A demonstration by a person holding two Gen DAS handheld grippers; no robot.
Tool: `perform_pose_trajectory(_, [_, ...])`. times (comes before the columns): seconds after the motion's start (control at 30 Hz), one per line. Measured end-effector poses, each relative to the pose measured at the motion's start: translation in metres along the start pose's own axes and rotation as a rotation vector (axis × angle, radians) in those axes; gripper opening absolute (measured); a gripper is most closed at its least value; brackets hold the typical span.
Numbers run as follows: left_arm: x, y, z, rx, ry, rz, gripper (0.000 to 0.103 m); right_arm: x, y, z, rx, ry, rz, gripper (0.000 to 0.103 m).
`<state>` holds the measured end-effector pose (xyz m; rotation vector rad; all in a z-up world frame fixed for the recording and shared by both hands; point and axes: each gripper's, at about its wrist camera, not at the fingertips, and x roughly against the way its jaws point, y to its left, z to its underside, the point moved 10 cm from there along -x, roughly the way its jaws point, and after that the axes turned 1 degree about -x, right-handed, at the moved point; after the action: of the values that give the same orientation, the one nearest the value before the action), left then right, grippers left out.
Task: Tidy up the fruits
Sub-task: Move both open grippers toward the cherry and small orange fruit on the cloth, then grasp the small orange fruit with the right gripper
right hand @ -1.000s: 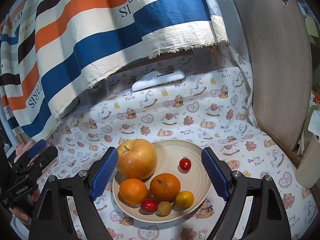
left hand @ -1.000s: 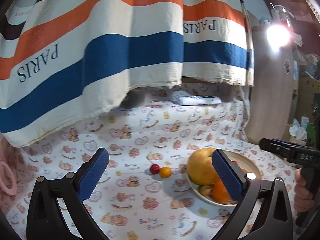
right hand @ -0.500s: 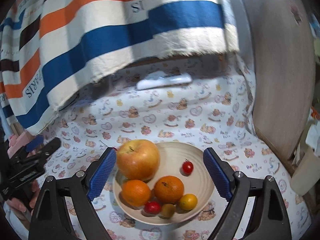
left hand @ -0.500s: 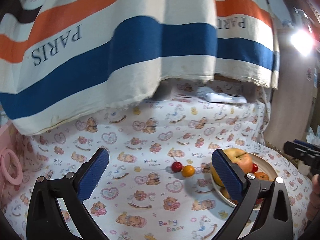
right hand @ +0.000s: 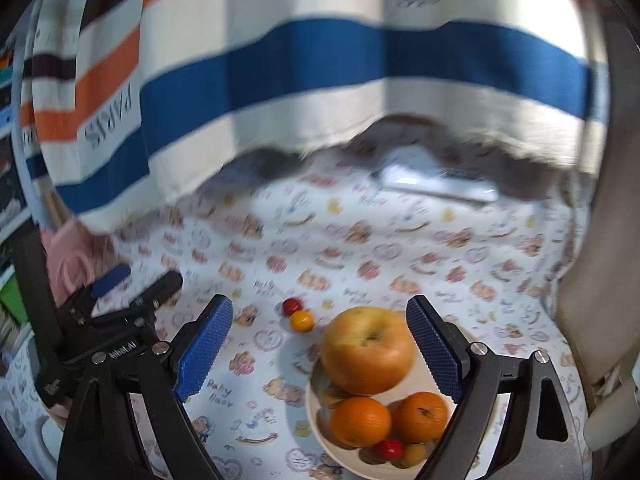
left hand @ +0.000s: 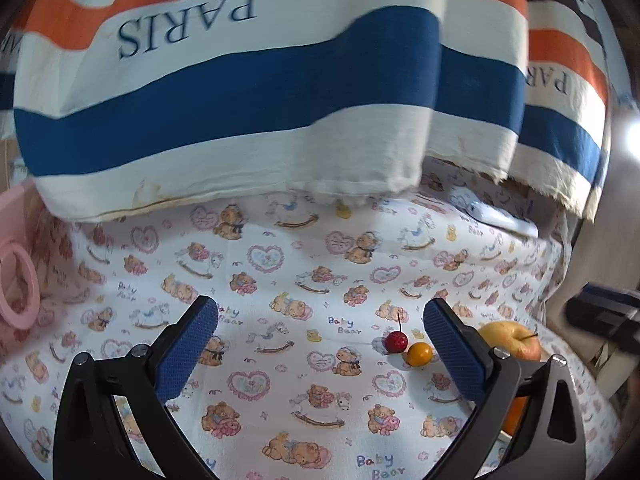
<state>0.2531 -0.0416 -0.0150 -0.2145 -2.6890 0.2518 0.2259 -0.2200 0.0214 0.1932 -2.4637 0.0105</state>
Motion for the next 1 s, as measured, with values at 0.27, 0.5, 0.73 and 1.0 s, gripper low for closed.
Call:
perform_pose_trajectory(0.27, [-0.004, 0.019, -0.003, 0.065, 0.03, -0.005, 0.102, -0.049, 0.034, 0.008, 0.119, 0.162, -0.061, 0.09])
perform_pose_trajectory(0.5, [-0.008, 0.034, -0.004, 0.093, 0.032, -0.041, 0.102, -0.094, 0.042, 0.018, 0.144, 0.3, -0.061, 0.069])
perform_pose_trajectory(0.73, [-0.009, 0.039, -0.005, 0.105, 0.039, -0.045, 0.102, -0.129, 0.034, 0.031, 0.183, 0.396, 0.007, 0.054])
perform_pose_trajectory(1.0, [-0.007, 0.035, -0.007, 0.067, 0.022, -0.06, 0.102, -0.153, 0.027, 0.042, 0.224, 0.45, 0.073, 0.041])
